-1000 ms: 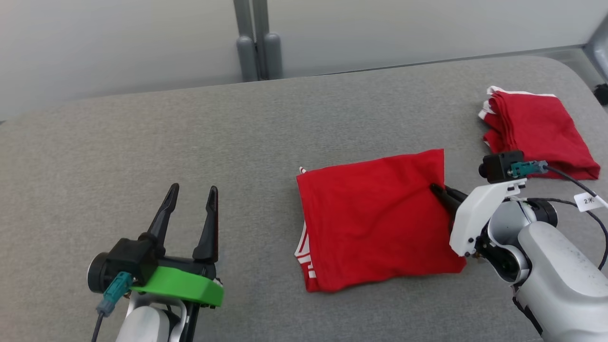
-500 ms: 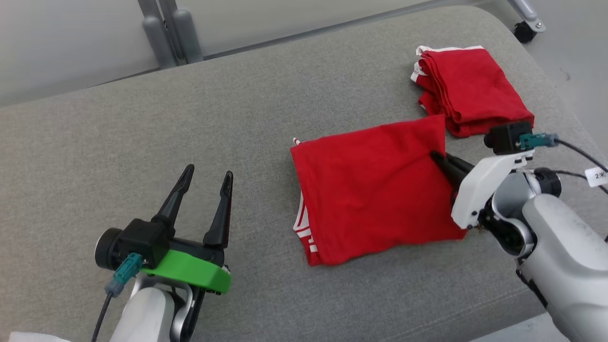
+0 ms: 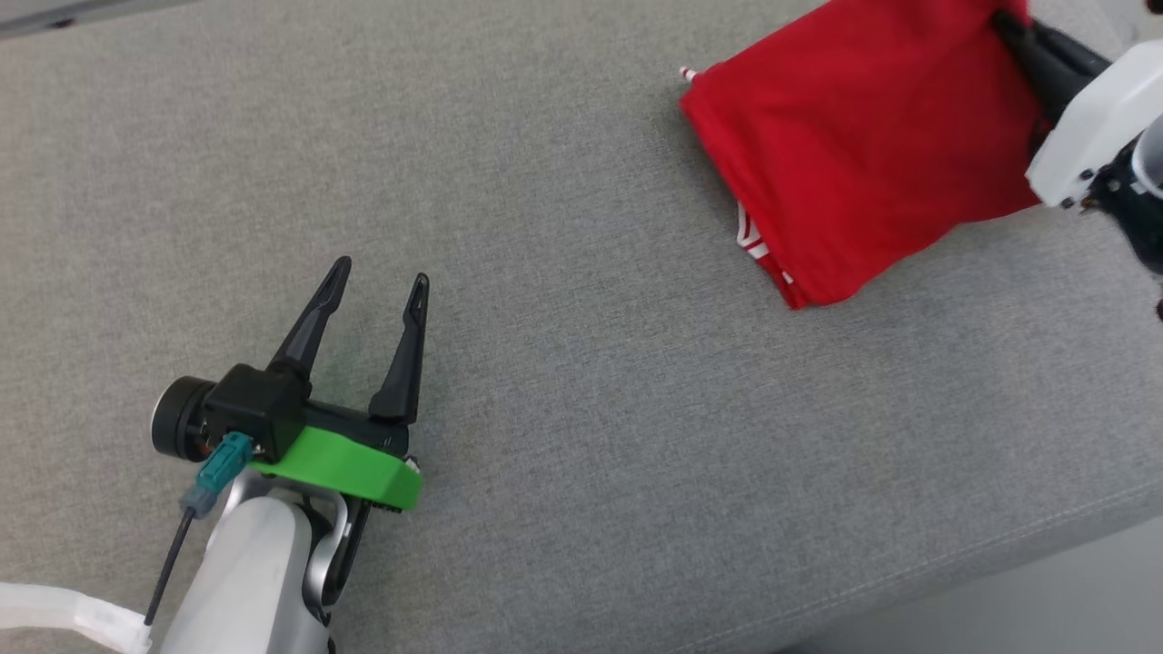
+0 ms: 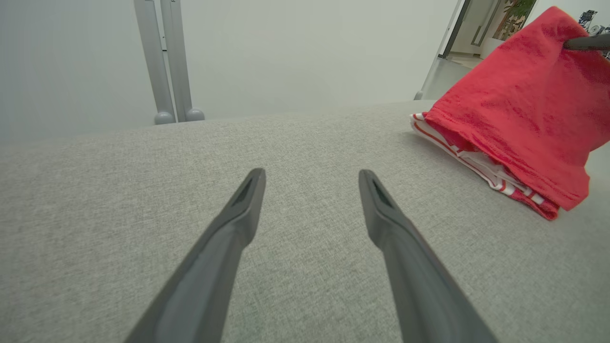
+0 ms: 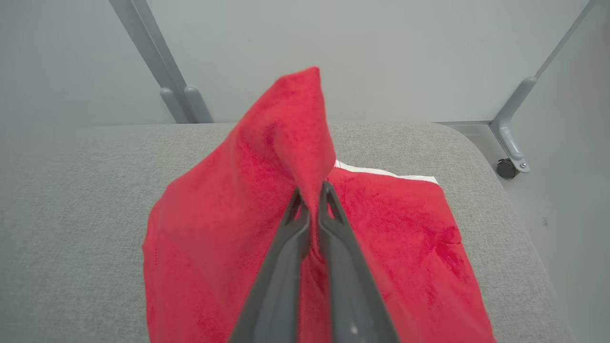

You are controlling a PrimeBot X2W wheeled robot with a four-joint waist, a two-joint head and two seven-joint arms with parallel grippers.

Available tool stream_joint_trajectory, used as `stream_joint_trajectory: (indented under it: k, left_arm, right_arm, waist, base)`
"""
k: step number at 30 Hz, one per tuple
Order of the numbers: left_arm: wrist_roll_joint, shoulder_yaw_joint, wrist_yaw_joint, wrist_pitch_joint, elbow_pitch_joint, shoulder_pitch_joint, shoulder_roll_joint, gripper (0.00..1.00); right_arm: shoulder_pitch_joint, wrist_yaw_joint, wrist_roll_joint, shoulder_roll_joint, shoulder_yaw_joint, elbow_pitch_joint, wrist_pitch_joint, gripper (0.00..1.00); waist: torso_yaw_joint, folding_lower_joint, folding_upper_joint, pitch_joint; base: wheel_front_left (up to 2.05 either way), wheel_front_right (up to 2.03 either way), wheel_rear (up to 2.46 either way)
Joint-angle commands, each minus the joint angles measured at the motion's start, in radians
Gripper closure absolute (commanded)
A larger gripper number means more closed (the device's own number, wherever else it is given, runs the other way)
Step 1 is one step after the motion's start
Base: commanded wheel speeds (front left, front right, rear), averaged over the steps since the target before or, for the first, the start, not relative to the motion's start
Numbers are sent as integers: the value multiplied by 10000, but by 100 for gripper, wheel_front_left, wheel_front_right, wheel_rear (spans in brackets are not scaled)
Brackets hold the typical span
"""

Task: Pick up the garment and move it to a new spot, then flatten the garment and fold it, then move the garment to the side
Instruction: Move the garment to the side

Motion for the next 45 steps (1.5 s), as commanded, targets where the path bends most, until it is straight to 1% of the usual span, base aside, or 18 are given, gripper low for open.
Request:
stream_joint_trajectory:
  k: [1,6,8,11,14,20,21,22,23,28,30,32,38,42,43,44,45]
  left_arm:
    - [-40,-16,-27,-24,12,-237,100,0]
    - [-71,-17,-27,-26,82,-398,157,0]
    - [-73,-36,-27,-26,96,-474,160,0]
    - [-33,-68,-27,-25,121,-566,161,0]
    - [-24,-117,-13,-5,173,-668,174,0]
    - [-79,-101,-6,-2,206,-725,179,0]
    - [-84,-97,-7,-2,203,-710,165,0]
    - [-84,-91,-7,-2,202,-692,153,0]
    - [-90,-67,-7,-2,203,-663,132,0]
    - [-118,61,-3,-4,163,-515,1,0]
    - [-114,153,-3,-12,125,-421,-51,0]
    - [-125,306,-3,-13,80,-291,-87,0]
    - [-177,940,32,-13,-149,368,-159,0]
    - [-265,1454,88,-13,-383,913,-232,0]
    - [-492,1654,70,-13,-472,1048,-369,0]
    - [-499,1716,61,-13,-555,1131,-380,0]
    - [-331,1759,79,-13,-669,1246,-271,0]
  right_arm:
    - [-252,-12,146,-294,-25,155,25,100]
    - [-777,-12,506,-1218,-254,536,85,100]
    - [-880,-12,629,-1473,-326,741,93,100]
    - [-1062,-12,781,-1674,-427,1304,137,100]
    - [-1247,-12,691,-1677,-485,2009,-39,100]
    - [-1569,-14,51,-1548,-251,3637,-529,100]
    - [-1640,-14,-78,-1534,-267,4052,-631,76]
    - [-1696,-14,-143,-1474,-259,4313,-715,32]
    - [-1765,-14,-215,-1379,-255,4573,-853,0]
    - [-1809,-14,-589,-1211,-82,5480,-1490,0]
    - [-1888,-14,-833,-1170,91,5616,-1854,0]
    - [-1877,-14,-975,-999,221,5541,-2310,0]
    - [-1235,-14,-1111,-742,703,4730,-3529,0]
    - [-641,-14,-841,-590,754,3721,-4039,0]
    - [-436,-14,-750,-527,705,3400,-4132,0]
    - [-248,-14,-758,-489,681,3154,-4191,0]
    - [12,-14,-801,-445,636,2830,-4257,0]
  waist:
    - [313,0,-1,850]
    - [454,0,-1,1266]
    - [516,0,-1,1414]
    - [641,0,-1,1652]
    - [774,0,-1,1821]
    - [1112,0,-1,1859]
    - [1170,0,-1,1829]
    - [1209,0,-1,1801]
    - [1253,0,-1,1758]
    - [1402,0,-1,1368]
    - [1414,0,-1,1094]
    - [1412,0,-1,703]
    - [1405,0,-1,-709]
    - [1479,0,-1,-1627]
    - [1499,0,-1,-1832]
    - [1525,0,-1,-2010]
    - [1556,0,-1,-2207]
  base:
    - [0,0,0]
    - [0,0,0]
    - [0,0,0]
    - [0,0,0]
    - [0,0,0]
    - [0,0,0]
    - [0,0,0]
    - [0,0,0]
    - [0,0,0]
    - [0,0,0]
    - [0,0,0]
    - [0,0,0]
    - [0,0,0]
    - [0,0,0]
    - [0,0,0]
    - [0,0,0]
    - [0,0,0]
